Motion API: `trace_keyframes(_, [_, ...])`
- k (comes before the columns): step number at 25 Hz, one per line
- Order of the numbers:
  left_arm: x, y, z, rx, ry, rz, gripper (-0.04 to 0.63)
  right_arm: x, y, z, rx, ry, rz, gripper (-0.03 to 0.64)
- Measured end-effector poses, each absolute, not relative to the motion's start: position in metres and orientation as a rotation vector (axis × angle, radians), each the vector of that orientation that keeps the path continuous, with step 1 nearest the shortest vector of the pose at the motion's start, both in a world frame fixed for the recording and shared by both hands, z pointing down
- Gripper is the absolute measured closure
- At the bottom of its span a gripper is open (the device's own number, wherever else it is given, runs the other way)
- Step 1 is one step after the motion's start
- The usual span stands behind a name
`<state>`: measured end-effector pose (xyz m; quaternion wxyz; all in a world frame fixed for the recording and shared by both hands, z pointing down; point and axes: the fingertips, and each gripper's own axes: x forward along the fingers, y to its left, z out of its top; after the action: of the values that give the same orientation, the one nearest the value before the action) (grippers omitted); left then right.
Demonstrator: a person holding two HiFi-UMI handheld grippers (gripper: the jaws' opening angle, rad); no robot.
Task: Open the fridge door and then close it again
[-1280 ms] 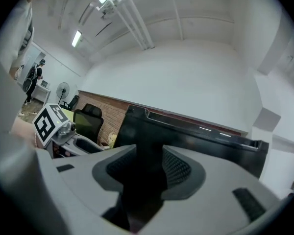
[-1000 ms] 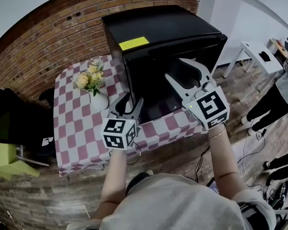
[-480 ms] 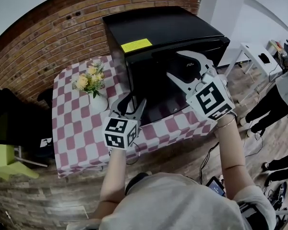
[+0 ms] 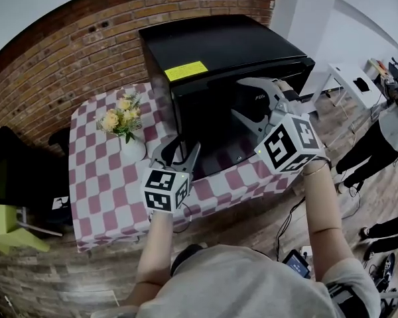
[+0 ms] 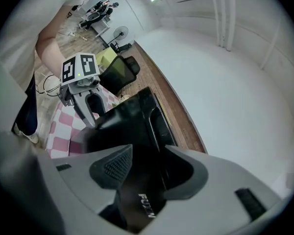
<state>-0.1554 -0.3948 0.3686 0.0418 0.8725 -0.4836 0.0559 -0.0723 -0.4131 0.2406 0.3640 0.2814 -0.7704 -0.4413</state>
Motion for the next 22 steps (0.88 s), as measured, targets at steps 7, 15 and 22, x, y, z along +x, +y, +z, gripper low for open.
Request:
trace_keyframes(7, [-0.1567, -0.3965, 0.3685, 2.681, -1.456, 0.171, 0.414, -0.0734, -0.415, 0.2417, 0.666, -1.982, -1.125, 0.414])
trace_keyframes(15, [-0.1567, -0.3956, 0.3679, 2.684, -1.466, 0.171, 0.414, -0.0738, -0.4144, 0.242, 0.63, -1.951, -1.118, 0.426])
trace_keyframes(22, [-0.1555, -0.3951, 0.3675, 2.665, -1.491, 0.172, 0.416, -0.0728, -0.4142, 0.2414, 0.643, -1.941, -1.115, 0.43])
